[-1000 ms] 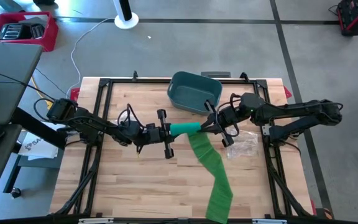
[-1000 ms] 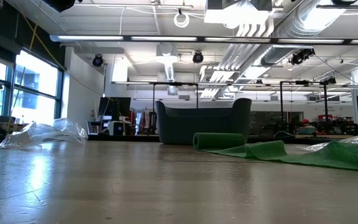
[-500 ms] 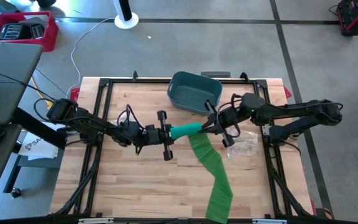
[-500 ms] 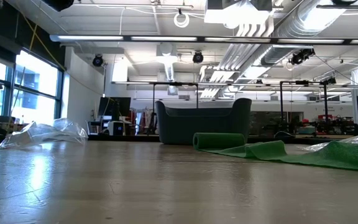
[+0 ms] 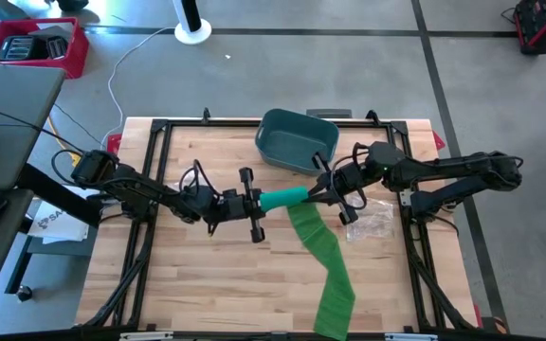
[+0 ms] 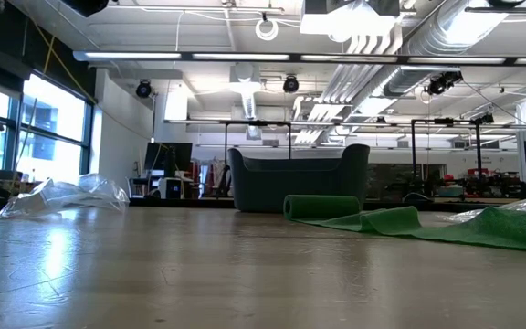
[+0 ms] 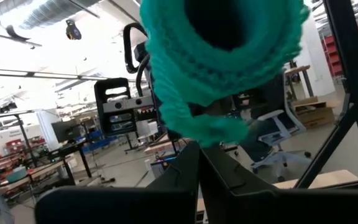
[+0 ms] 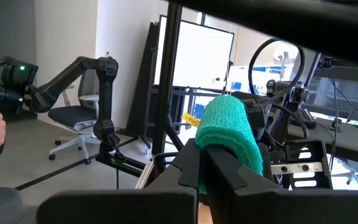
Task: Roll bandage
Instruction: Roll the light green bandage
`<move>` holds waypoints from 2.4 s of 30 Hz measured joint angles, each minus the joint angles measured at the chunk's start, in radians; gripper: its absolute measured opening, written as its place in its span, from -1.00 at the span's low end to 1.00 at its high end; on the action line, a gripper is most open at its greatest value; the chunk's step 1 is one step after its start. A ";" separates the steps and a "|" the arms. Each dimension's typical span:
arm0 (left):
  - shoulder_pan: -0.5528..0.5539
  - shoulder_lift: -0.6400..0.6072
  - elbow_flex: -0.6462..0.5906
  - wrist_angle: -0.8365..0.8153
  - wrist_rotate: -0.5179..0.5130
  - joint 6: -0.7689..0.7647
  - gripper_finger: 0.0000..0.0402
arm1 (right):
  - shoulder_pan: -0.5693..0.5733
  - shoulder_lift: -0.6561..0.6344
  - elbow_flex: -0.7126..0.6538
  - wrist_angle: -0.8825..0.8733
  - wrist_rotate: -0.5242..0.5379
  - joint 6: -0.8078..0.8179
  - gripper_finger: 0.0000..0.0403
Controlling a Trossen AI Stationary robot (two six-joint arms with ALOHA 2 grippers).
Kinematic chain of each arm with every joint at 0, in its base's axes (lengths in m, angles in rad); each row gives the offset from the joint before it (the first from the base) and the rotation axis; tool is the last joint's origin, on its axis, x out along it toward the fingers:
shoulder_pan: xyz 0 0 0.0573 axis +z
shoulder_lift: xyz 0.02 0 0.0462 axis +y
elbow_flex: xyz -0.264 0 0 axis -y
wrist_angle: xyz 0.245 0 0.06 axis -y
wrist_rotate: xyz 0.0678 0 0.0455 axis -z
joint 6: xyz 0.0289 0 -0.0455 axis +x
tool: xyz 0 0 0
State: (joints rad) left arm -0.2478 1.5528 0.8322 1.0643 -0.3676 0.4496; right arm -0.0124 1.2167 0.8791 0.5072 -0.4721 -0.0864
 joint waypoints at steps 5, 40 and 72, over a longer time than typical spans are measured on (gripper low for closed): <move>0.000 0.000 0.000 0.001 0.040 -0.001 -0.94 | 0.000 0.000 0.000 -0.008 0.000 0.000 -1.00; 0.007 0.000 0.000 0.073 -0.130 -0.096 -0.35 | 0.000 0.000 0.000 -0.021 0.002 0.000 -1.00; -0.004 0.000 0.000 0.084 -0.038 0.003 -0.96 | 0.000 0.000 0.000 -0.024 0.003 -0.008 -1.00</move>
State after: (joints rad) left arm -0.2520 1.5524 0.8318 1.1488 -0.4057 0.4522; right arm -0.0124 1.2167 0.8791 0.4828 -0.4696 -0.0940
